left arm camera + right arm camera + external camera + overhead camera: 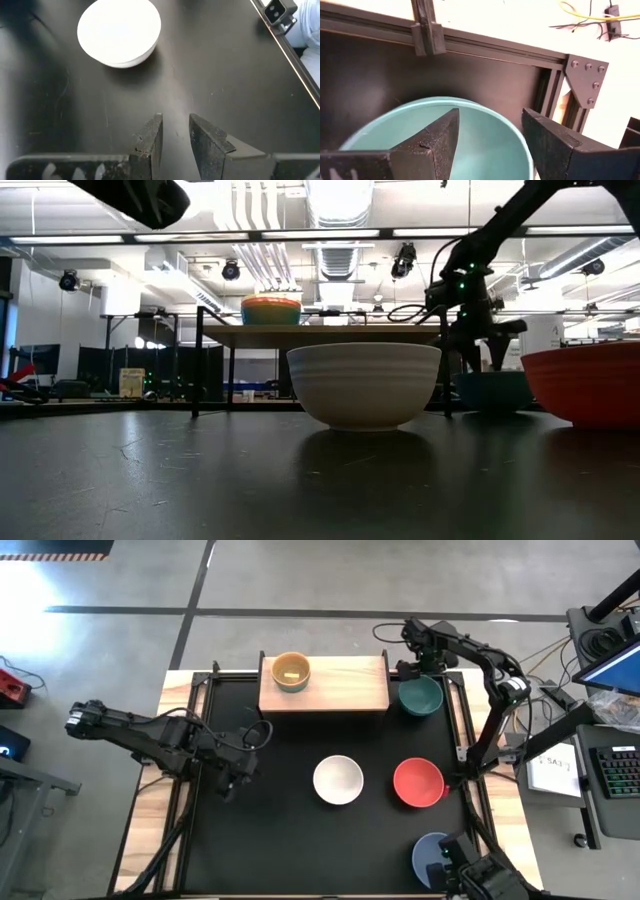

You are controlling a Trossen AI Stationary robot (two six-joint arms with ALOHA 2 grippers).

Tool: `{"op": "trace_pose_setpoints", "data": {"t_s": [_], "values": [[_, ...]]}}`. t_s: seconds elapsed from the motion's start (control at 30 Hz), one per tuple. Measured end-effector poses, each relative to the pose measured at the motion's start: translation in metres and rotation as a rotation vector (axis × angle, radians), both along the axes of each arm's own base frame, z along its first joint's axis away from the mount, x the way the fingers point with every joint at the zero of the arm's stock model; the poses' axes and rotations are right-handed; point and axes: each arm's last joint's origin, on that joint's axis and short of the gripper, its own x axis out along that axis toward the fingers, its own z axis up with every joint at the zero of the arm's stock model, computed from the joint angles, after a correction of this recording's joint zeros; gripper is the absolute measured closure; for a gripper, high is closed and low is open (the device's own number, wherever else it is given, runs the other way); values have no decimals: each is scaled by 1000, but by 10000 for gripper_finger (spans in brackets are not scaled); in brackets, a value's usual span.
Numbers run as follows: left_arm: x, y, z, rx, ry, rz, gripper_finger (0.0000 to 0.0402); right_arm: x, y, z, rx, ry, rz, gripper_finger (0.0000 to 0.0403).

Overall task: Place and stack bowls onto a shelf
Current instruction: Put the large green bowl on the shelf

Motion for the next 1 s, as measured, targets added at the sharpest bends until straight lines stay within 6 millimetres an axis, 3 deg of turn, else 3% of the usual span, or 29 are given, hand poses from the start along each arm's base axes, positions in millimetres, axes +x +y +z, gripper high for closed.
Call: {"op": "trace_pose_setpoints", "data": {"t_s": [1.0], "values": [[4,-2,-1,-14,-3,-8,324,-4,8,-17,113,-3,91,199]]}}
